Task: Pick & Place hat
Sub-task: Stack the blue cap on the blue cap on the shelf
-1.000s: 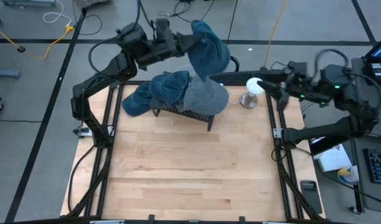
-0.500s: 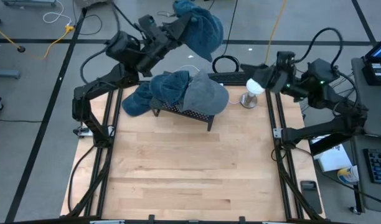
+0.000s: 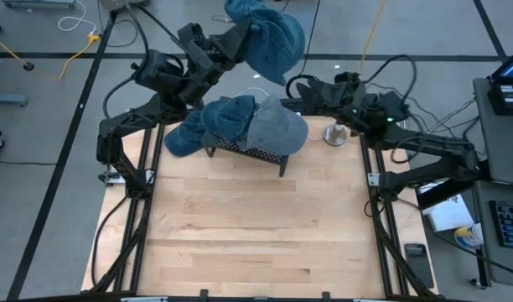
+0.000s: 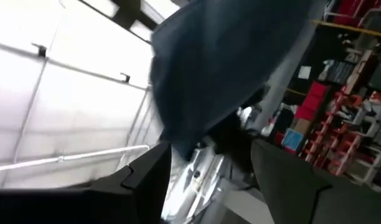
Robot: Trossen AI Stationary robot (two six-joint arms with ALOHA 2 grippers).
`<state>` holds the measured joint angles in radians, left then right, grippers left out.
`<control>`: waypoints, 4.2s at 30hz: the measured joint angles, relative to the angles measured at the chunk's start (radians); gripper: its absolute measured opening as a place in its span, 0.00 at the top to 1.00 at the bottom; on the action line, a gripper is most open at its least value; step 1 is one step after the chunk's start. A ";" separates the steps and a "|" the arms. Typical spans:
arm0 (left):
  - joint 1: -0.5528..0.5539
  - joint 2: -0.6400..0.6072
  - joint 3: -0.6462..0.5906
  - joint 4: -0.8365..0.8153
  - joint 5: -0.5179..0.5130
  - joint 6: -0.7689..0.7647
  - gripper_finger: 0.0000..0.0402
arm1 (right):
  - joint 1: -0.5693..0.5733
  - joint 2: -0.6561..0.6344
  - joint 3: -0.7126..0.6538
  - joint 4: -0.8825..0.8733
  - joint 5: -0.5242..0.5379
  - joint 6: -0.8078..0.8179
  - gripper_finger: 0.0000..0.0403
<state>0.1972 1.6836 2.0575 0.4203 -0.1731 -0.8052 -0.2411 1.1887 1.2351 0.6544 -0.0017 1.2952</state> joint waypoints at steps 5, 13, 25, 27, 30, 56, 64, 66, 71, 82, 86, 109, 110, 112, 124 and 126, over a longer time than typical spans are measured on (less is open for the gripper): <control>-0.028 0.000 0.000 0.000 0.026 -0.001 1.00 | -0.029 0.033 -0.030 0.032 0.000 0.028 0.49; -0.072 0.000 0.000 -0.008 0.027 0.018 1.00 | -0.035 0.044 -0.039 0.164 0.005 -0.050 0.49; -0.075 0.000 -0.001 -0.155 0.014 -0.020 0.97 | -0.035 0.021 -0.039 0.222 -0.052 -0.111 0.87; -0.069 0.000 -0.001 -0.165 0.016 -0.023 0.93 | -0.035 0.004 -0.039 0.221 -0.054 -0.126 0.96; -0.060 0.000 -0.001 -0.163 0.032 0.041 0.85 | -0.037 -0.032 -0.039 0.185 -0.053 -0.131 0.98; -0.021 -0.019 0.000 -0.804 0.283 0.832 0.25 | -0.310 -0.411 -0.039 -0.508 -0.369 -0.048 0.99; -0.066 -0.032 -0.001 -0.755 0.409 0.947 0.28 | -0.343 -0.417 -0.039 -0.550 -0.397 -0.015 0.99; -0.077 -0.042 0.000 -0.763 0.409 0.978 0.28 | -0.352 -0.419 -0.039 -0.584 -0.415 0.005 0.99; -0.103 -0.066 0.000 -0.876 0.306 1.138 0.26 | -0.376 -0.419 -0.039 -0.646 -0.497 0.069 0.99; -0.186 -0.068 0.000 -0.979 -0.021 1.576 0.30 | -0.380 -0.394 -0.039 -0.636 -0.561 0.192 0.99; -0.194 -0.055 0.000 -0.982 -0.065 1.628 0.32 | -0.379 -0.375 -0.039 -0.597 -0.580 0.220 0.98; -0.182 0.005 -0.001 -0.928 -0.074 1.631 0.63 | -0.379 -0.347 -0.039 -0.552 -0.668 0.247 0.98; -0.182 0.005 -0.001 -0.922 -0.082 1.624 0.69 | -0.379 -0.346 -0.039 -0.552 -0.677 0.246 0.98; -0.185 0.006 -0.001 -0.899 -0.112 1.592 0.80 | -0.379 -0.346 -0.039 -0.552 -0.681 0.245 0.98; -0.200 0.005 -0.001 -0.619 -0.365 1.398 0.88 | -0.379 -0.361 -0.039 -0.651 -0.773 0.080 0.80; -0.201 -0.004 -0.001 -0.568 -0.425 1.397 0.88 | -0.379 -0.369 -0.039 -0.707 -0.834 0.011 0.73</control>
<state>-0.0040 1.6801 2.0567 -0.1473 -0.5979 0.5914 -0.6205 0.8199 1.1965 -0.0530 -0.8360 1.3061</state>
